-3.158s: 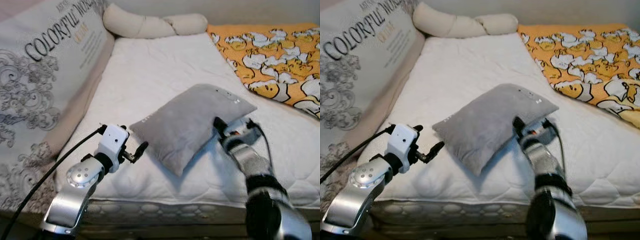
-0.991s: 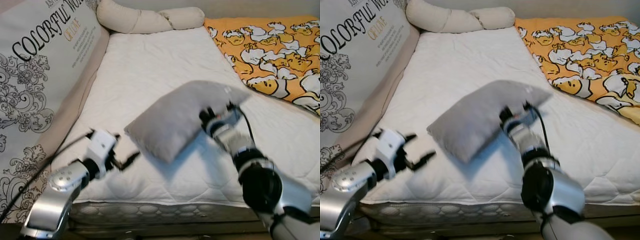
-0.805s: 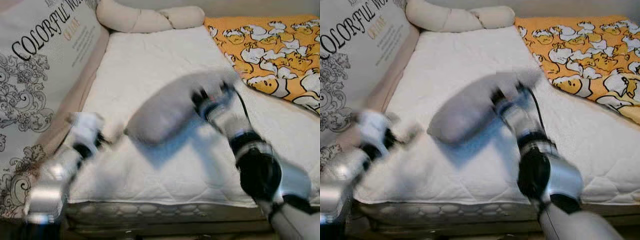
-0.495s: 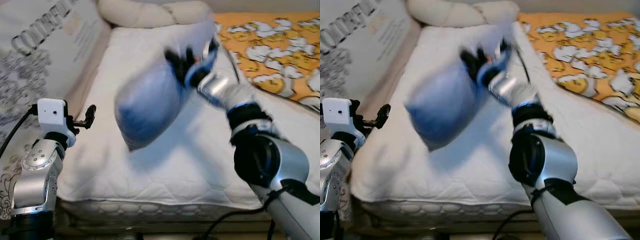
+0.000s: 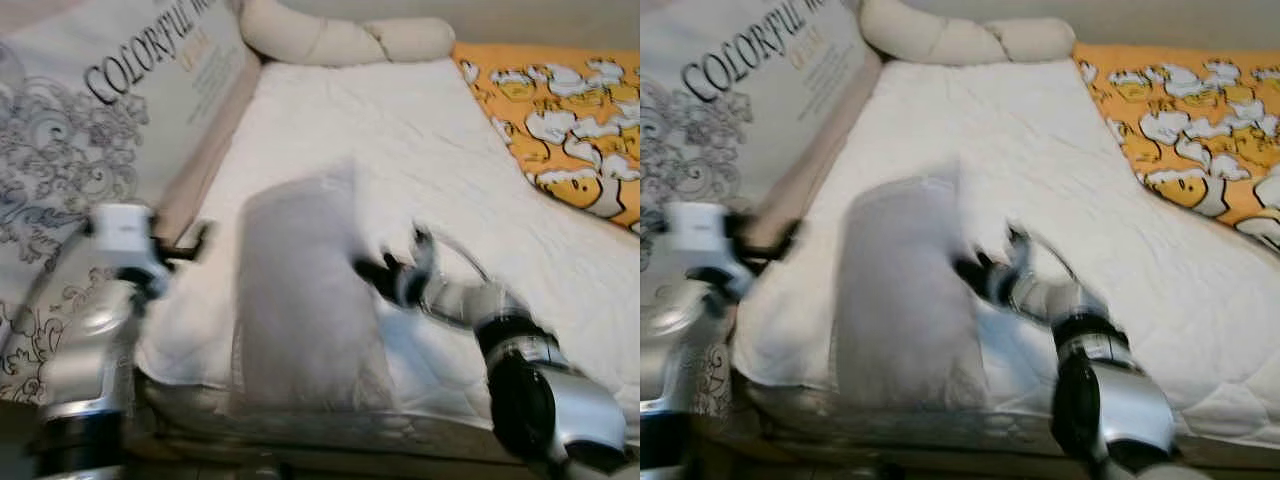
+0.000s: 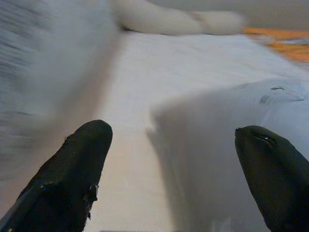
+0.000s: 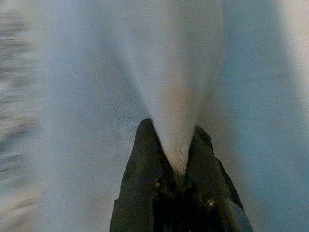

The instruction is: Clean up the room

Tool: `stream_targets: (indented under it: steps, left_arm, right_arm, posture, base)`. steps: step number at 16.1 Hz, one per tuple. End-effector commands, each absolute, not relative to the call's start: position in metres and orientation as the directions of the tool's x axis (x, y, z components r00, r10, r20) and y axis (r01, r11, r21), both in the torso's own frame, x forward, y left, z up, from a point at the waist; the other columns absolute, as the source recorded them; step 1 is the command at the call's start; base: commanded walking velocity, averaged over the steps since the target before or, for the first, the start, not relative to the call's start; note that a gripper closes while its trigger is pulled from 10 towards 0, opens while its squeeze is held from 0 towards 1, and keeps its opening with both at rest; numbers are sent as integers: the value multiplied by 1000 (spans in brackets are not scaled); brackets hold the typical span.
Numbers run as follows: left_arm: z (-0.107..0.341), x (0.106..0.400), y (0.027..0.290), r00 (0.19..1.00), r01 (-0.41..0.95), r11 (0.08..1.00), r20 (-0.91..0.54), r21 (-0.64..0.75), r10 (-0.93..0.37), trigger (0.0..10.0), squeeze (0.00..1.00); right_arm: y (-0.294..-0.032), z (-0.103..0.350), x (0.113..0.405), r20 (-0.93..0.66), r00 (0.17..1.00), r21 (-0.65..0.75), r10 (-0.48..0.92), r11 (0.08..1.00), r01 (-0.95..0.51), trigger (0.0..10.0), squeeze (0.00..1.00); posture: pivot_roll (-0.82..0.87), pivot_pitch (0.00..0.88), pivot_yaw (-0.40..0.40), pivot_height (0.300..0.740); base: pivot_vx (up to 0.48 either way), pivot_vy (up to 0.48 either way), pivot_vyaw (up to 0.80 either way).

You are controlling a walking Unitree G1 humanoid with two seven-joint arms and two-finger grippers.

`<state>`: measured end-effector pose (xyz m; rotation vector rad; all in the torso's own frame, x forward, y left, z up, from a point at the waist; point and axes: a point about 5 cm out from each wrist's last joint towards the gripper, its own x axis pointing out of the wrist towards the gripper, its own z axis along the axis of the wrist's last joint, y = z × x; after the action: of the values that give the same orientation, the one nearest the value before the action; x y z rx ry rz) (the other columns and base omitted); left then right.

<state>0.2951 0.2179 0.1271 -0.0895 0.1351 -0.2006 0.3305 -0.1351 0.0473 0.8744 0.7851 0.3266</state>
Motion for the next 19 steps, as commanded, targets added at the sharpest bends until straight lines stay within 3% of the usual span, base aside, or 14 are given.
stream_targets:
  steps: [1,3,5,7,8,11,13,19]
  left_arm:
    - [118,301,204,940,285,939,-137,-191,-313,10000,1000]
    - [96,310,183,879,365,897,-225,-249,-420,10000,1000]
    - [75,318,173,840,371,896,-323,-245,-436,10000,1000]
    - [71,322,167,818,397,870,-318,-291,-480,10000,1000]
    - [73,327,157,785,441,803,-263,-401,-562,10000,1000]
    - [76,332,145,738,458,667,-167,-587,-654,10000,1000]
    - [75,328,137,699,441,525,-89,-728,-710,10000,1000]
    - [79,321,122,601,452,320,19,-832,-799,10000,1000]
  right_arm:
    - [-150,32,322,-544,697,727,468,677,113,0,0]
    - [-159,21,314,-584,697,680,417,720,139,0,0]
    - [-162,24,318,-569,716,668,405,735,116,0,0]
    - [-163,27,321,-552,731,666,401,740,97,0,0]
    - [-163,27,322,-548,737,660,395,746,92,0,0]
    - [-164,23,318,-556,738,654,382,749,105,0,0]
    - [-164,21,316,-552,739,661,385,742,108,0,0]
    - [-158,27,323,-514,763,694,391,712,103,0,0]
  posture:
    - [30,0,56,740]
    - [21,0,54,740]
    - [-2,0,66,740]
    - [-7,0,66,740]
    - [-11,0,65,740]
    - [-18,0,73,740]
    - [-26,0,87,740]
    - [-32,0,100,740]
  base:
    - [0,0,0]
    - [0,0,0]
    - [0,0,0]
    - [0,0,0]
    - [0,0,0]
    - [0,0,0]
    - [0,0,0]
    - [0,0,0]
